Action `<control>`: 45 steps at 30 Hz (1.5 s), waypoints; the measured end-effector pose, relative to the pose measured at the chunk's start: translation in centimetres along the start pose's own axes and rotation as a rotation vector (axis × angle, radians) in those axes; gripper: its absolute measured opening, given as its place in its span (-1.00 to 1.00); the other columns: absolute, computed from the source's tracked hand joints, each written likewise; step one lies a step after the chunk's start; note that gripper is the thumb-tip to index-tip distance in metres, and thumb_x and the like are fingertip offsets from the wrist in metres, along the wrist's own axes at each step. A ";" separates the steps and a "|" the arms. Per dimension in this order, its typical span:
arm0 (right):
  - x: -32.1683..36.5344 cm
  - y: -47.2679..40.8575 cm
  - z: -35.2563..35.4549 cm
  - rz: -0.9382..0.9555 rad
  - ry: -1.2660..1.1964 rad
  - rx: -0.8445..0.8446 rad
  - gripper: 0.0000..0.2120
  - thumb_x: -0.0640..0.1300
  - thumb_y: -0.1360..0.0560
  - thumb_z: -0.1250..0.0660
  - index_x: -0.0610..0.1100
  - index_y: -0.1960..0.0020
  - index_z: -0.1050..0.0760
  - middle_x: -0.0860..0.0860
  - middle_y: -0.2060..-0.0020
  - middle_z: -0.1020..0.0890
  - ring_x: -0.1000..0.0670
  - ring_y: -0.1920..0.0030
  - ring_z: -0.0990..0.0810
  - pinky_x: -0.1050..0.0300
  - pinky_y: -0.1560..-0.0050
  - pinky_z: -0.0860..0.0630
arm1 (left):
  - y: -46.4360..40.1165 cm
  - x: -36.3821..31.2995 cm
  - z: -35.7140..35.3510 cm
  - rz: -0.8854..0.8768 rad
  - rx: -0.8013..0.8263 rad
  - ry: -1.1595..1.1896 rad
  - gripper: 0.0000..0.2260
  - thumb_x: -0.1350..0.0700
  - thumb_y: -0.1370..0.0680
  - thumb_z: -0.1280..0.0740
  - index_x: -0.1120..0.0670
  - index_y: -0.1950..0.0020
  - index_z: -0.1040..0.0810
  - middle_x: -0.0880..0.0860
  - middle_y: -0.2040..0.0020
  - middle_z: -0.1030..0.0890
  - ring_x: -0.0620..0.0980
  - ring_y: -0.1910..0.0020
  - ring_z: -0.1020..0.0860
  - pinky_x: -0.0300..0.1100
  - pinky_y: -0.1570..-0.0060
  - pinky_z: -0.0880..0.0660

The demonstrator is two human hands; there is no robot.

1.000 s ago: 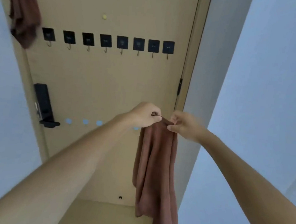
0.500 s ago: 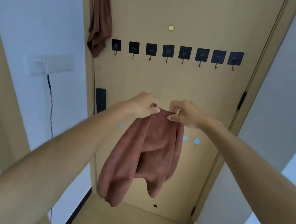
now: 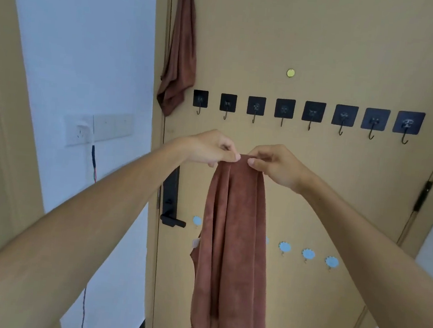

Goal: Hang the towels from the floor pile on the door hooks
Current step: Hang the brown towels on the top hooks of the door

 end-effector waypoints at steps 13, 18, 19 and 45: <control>-2.3 -16.6 5.7 0.130 -0.049 -0.029 -0.81 -0.18 -0.58 -0.22 -0.15 0.21 -0.46 0.07 0.31 -0.48 0.12 0.27 -0.39 0.25 0.18 -0.31 | -14.5 2.3 10.0 0.023 -0.100 0.018 -0.79 0.23 -0.52 -0.22 -0.01 0.23 -0.55 -0.05 0.18 -0.53 -0.11 0.18 -0.41 -0.24 0.12 -0.32; -0.2 -23.7 10.1 0.215 0.050 -0.157 -0.80 -0.12 -0.57 -0.25 -0.21 0.16 -0.51 -0.01 0.29 -0.51 0.05 0.26 -0.41 0.14 0.17 -0.34 | -18.4 0.7 16.9 0.007 -0.224 -0.076 -0.83 0.23 -0.54 -0.24 0.04 0.17 -0.57 0.00 0.33 -0.45 -0.08 0.33 -0.38 -0.24 0.27 -0.30; 0.5 -24.9 10.9 0.230 0.072 -0.182 -0.80 -0.11 -0.57 -0.25 -0.21 0.15 -0.52 0.00 0.30 -0.51 0.07 0.29 -0.41 0.17 0.20 -0.33 | -19.0 0.6 18.2 0.013 -0.252 -0.079 -0.84 0.23 -0.55 -0.24 0.06 0.14 -0.57 0.01 0.38 -0.44 -0.08 0.38 -0.39 -0.24 0.31 -0.33; 14.0 -52.7 22.5 0.518 0.513 -0.902 -0.86 -0.29 -0.52 -0.18 -0.19 0.02 -0.51 -0.03 0.15 -0.55 0.01 0.12 -0.50 0.18 0.19 -0.40 | -33.9 2.0 47.9 -0.465 -1.095 -0.265 -0.85 0.23 -0.55 -0.24 0.05 0.14 -0.57 -0.13 0.33 -0.49 -0.12 0.22 -0.49 -0.42 0.32 -0.31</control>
Point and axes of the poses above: each hand's wrist, its own y-axis away from the middle knuckle, its own z-axis out of the back of the hand, x = y × z, the point moved 9 cm from there along -y, towards the middle knuckle
